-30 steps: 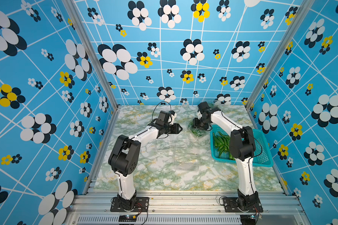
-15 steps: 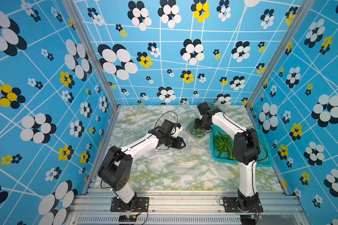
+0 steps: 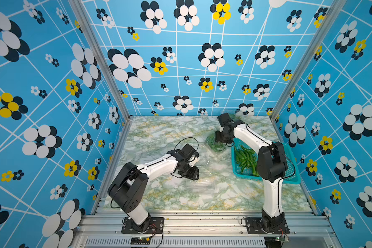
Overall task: Take small green peppers out of containers
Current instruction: Move the packing box to the center of the board.
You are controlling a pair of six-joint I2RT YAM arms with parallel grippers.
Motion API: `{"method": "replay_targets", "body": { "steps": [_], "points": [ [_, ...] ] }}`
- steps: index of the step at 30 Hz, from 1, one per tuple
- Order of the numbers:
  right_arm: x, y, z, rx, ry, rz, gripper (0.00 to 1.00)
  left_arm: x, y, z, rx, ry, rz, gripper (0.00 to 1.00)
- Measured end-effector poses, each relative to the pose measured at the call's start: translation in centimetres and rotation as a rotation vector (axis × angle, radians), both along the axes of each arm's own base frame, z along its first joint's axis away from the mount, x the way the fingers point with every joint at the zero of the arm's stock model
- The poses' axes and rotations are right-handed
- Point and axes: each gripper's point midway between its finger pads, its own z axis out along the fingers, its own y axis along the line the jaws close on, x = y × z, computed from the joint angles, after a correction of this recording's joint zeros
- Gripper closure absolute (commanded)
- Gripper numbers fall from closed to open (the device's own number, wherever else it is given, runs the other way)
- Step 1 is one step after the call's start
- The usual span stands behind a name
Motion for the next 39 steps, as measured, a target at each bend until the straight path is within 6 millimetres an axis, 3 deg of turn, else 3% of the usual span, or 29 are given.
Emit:
{"method": "replay_targets", "body": {
  "steps": [2, 7, 11, 14, 21, 25, 28, 33, 39],
  "points": [
    [-0.7, -0.3, -0.1, -0.001, 0.000, 0.000, 0.41, 0.1, 0.5, -1.0, 0.045, 0.012, 0.006, 0.51],
    [-2.9, -1.7, 2.2, -0.013, -0.049, 0.007, 0.40, 1.1, 1.4, -2.8, 0.112, 0.038, 0.035, 0.52],
    [-3.9, -2.9, 3.7, -0.045, -0.094, 0.018, 0.38, 3.7, 2.1, -2.8, 0.111, 0.011, 0.092, 0.52],
    [-4.2, -3.4, 3.6, -0.072, -0.109, 0.030, 0.36, 5.9, 3.5, -2.7, 0.105, -0.018, 0.156, 0.53],
    [-3.6, -3.6, 3.1, -0.104, -0.144, 0.075, 0.31, 11.1, 9.9, -2.6, 0.121, -0.074, 0.374, 0.53],
    [-2.2, -2.9, 3.6, -0.099, -0.191, 0.098, 0.31, 13.8, 15.0, -2.5, 0.141, -0.102, 0.537, 0.54],
    [-0.5, -2.2, 3.6, -0.100, -0.215, 0.113, 0.31, 15.2, 17.5, -2.4, 0.147, -0.133, 0.617, 0.54],
    [1.9, -1.3, 2.9, -0.108, -0.238, 0.140, 0.30, 16.5, 17.2, -1.6, 0.118, -0.194, 0.624, 0.54],
    [3.6, -1.5, 1.8, -0.122, -0.241, 0.159, 0.30, 19.1, 15.2, 1.6, 0.011, -0.333, 0.613, 0.53]
  ]
}}
